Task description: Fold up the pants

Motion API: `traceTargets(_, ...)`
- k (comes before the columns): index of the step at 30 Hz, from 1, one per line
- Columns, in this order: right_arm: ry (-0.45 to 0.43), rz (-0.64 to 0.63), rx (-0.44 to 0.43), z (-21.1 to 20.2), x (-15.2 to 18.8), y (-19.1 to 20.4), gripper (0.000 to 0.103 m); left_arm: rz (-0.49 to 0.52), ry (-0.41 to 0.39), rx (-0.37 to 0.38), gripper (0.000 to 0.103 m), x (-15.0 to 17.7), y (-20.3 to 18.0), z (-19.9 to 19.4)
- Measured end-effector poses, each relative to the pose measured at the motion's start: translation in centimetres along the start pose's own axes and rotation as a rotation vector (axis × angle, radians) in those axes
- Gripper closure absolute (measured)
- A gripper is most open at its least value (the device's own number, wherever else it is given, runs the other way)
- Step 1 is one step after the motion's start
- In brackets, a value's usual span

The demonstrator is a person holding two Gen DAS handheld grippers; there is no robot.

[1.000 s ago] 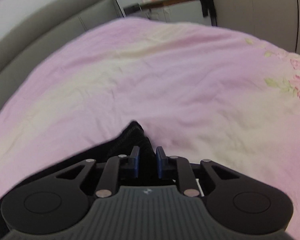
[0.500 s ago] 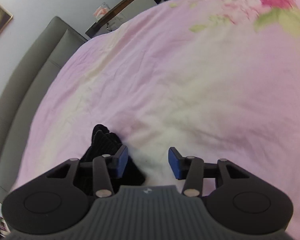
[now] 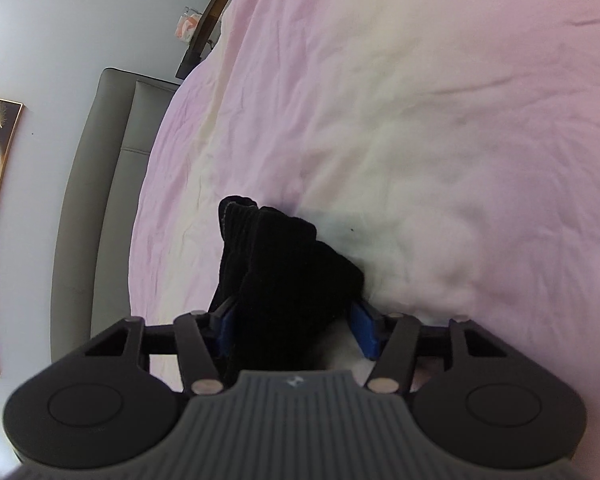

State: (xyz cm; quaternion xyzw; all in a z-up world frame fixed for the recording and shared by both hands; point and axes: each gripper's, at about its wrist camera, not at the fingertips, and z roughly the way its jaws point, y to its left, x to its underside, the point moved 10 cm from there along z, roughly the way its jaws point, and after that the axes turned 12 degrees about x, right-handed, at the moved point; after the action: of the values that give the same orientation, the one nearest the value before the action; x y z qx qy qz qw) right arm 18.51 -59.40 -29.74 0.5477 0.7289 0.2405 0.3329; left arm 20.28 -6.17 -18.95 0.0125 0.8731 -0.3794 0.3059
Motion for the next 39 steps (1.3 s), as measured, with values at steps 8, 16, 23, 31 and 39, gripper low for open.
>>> traceTargets(8,-0.009,-0.088,0.018,0.8,-0.1,-0.1,0.069,0.021,0.084,-0.004,0.04,2.1,-0.8,3.5)
traceTargets(16,-0.018,-0.079,0.028,0.4,-0.3,0.7,0.071,0.144,0.195,-0.044,0.037,3.7,-1.8,6.3)
traceTargets(23,-0.013,-0.047,0.049,0.4,-0.1,-0.1,0.071,0.065,0.225,-0.043,0.048,4.3,0.9,8.0)
traceTargets(31,-0.047,-0.101,0.05,-0.9,-0.2,2.4,0.072,0.042,-0.081,-0.105,0.05,0.5,1.4,0.1)
traceTargets(39,-0.054,-0.105,0.058,-1.2,0.0,2.7,0.072,0.201,0.043,-0.024,0.047,1.8,-3.0,3.2)
